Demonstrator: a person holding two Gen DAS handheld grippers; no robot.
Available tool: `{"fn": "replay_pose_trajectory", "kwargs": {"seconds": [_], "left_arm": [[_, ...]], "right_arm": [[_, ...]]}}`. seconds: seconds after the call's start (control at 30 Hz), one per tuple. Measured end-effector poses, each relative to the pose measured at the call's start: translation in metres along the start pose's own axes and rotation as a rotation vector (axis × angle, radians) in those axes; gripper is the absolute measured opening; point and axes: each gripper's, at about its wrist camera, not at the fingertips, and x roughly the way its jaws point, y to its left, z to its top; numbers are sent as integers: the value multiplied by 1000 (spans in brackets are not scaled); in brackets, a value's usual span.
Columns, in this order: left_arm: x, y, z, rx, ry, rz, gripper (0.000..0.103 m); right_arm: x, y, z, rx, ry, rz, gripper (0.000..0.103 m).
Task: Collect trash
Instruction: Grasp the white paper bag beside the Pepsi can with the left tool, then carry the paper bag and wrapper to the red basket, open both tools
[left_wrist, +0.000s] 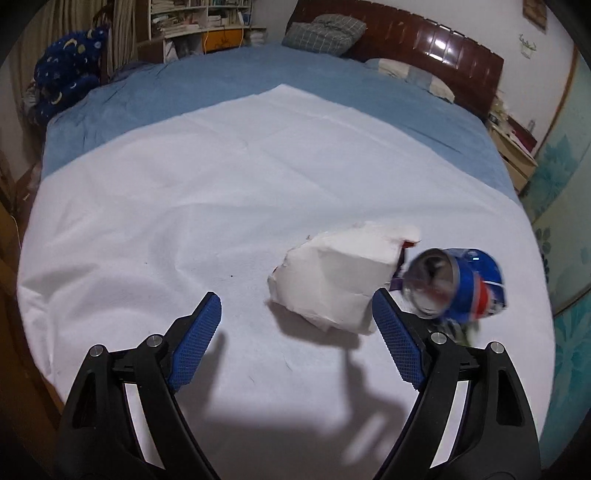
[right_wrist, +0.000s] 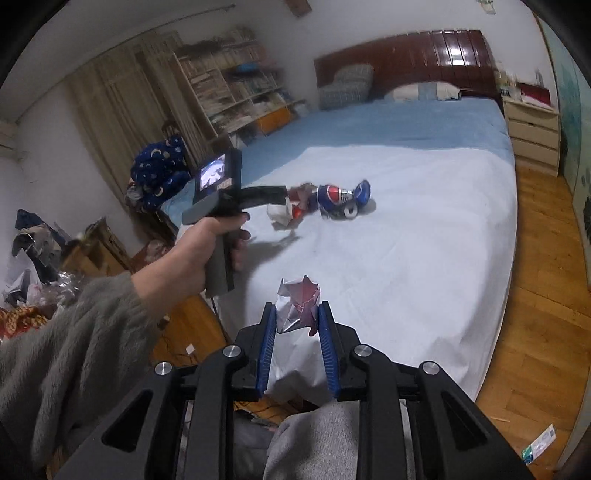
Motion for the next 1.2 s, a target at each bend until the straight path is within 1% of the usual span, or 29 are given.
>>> {"fn": "replay_pose_trajectory", "kwargs": {"seconds": [0.13,0.23,0.33,0.43,0.47,0.53,0.6,0.63,0.67,0.7,0.73,0.83,0.93,1.03,1.1,1.17,1.2], "left_arm": [[8,5,-2,-35,17,-57,83],[0,0,-1,-6,-18,-66,83],[-8,-7,0,23,-60,-102,83],[-8,-12,2,47,-73,-127,83],[-3,-14,3,63,-62,-123,83],[7,-19,4,89,-39,-89,83],[15,-20,6,85,-19,-90,83],[16,-17,7,69,-10,-94,82],[17,-12,8,41,-9,-99,69],[17,-7,9,11,-2,-109,61],[16,-3,9,-15,3,-120,59],[7,8,5,-74,-5,-152,55],[-21,15,4,-102,-64,-188,54],[-76,18,-1,-125,-149,-242,54],[-132,11,-16,-113,-238,-284,54],[-169,-3,-33,-97,-281,-323,54],[-196,-20,-51,-66,-301,-364,54]], "right_arm": [[2,-5,1,27,2,7,25],[7,-7,5,29,4,7,25],[7,-7,6,23,5,3,25],[7,-5,6,16,8,0,25],[8,-5,7,14,10,0,25],[8,-6,7,16,13,-1,25],[8,-5,9,21,18,-2,25],[8,-6,9,25,18,-2,26],[8,-7,10,29,19,-1,25],[8,-7,10,33,21,1,26],[8,-8,10,41,21,1,26],[7,-11,10,58,15,1,25],[2,-17,8,79,-7,4,25],[-12,-27,6,121,-46,13,25],[-26,-35,7,148,-71,10,26],[-54,-50,7,162,-108,-26,25],[-67,-56,6,161,-123,-47,25]]}}
